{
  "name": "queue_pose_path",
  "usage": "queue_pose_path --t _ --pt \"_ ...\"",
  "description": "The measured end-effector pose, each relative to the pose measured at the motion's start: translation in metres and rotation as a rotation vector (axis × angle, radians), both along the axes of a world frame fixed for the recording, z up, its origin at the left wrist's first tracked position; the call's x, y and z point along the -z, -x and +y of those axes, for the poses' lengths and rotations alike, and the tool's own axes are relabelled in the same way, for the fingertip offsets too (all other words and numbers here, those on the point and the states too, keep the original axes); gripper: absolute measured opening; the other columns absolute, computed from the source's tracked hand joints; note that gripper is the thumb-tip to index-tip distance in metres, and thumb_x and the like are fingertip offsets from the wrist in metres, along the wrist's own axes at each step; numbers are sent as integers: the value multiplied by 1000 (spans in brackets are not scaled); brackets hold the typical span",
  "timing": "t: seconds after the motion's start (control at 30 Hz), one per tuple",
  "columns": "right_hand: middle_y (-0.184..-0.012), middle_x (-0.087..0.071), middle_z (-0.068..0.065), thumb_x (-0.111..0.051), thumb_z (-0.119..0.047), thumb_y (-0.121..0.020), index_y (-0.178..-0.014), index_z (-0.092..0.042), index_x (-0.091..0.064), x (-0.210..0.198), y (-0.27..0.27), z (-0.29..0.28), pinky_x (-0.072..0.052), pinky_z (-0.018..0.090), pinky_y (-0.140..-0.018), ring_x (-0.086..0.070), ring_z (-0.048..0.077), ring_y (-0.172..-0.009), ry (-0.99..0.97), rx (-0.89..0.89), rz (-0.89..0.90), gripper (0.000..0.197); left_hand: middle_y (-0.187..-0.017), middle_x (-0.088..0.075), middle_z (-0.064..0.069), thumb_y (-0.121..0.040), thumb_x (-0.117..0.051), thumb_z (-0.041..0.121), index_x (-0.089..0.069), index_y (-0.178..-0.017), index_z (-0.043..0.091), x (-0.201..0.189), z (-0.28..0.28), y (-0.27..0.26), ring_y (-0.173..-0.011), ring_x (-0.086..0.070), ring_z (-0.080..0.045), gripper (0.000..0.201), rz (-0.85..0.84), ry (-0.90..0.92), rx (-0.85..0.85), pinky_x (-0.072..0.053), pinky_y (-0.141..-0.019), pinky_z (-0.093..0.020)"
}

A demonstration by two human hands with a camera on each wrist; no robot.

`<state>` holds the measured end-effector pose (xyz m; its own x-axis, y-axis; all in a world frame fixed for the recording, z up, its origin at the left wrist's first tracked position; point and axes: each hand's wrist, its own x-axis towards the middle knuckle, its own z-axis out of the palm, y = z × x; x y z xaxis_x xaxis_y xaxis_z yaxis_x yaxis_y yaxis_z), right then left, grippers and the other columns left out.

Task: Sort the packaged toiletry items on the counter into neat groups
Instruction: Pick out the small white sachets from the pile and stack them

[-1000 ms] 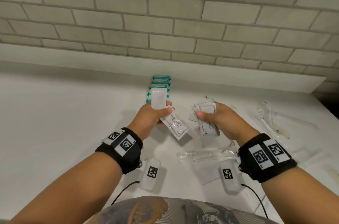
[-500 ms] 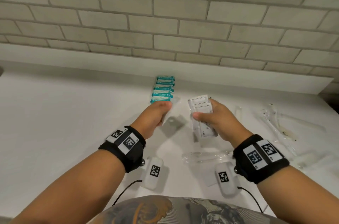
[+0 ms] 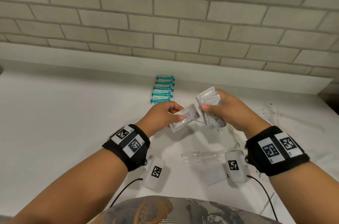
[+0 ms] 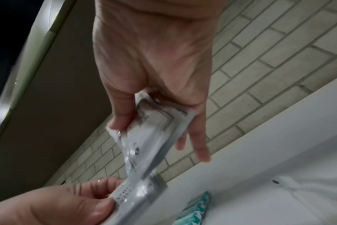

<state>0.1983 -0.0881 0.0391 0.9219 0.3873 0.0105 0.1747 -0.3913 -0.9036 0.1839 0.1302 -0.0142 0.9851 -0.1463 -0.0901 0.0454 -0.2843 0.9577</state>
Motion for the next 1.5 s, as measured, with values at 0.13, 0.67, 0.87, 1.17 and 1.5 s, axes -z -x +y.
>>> queue_pose_path --t 0.13,0.67,0.87,1.17,1.5 --pt "-96 -68 -10 -75 -26 -81 -103 -34 -61 -7 4 19 -52 25 -74 -66 11 -88 369 -211 -60 27 -81 -64 12 -81 -72 13 -71 -87 22 -20 -10 -2 -76 -58 -6 10 -130 -215 48 -47 -64 -13" --pt "-119 -68 10 -36 -26 -103 -131 -14 -47 16 10 59 -50 53 -96 -65 31 -109 -429 36 454 32 -104 -71 -7 -93 -56 21 -65 -112 19 -14 -23 7 -99 -67 -25 21 122 634 78 -51 -95 -41" --pt "-99 -70 3 -46 -6 -99 -108 -21 -55 8 9 47 -57 37 -77 -69 19 -89 -258 -9 357 19 -105 -69 -11 -96 -54 18 -65 -108 18 -12 -21 6 -102 -64 -30 16 156 608 40 -47 -100 -49" --pt "-64 -64 -1 -67 -19 -85 -89 -13 -56 10 14 53 -48 25 -43 -58 4 -40 164 272 -29 13 -99 -72 -6 -96 -50 6 -62 -120 21 -8 -29 7 -85 -68 -25 31 204 730 27 -54 -85 -42" --pt "-149 -15 -21 -92 -41 -53 -142 -56 8 3 26 39 -25 25 -113 -17 3 -139 390 -272 -219 134 -78 -61 -6 -93 -55 11 -68 -93 18 -20 -23 6 -69 -60 -18 15 312 853 -5 -55 -65 -34"
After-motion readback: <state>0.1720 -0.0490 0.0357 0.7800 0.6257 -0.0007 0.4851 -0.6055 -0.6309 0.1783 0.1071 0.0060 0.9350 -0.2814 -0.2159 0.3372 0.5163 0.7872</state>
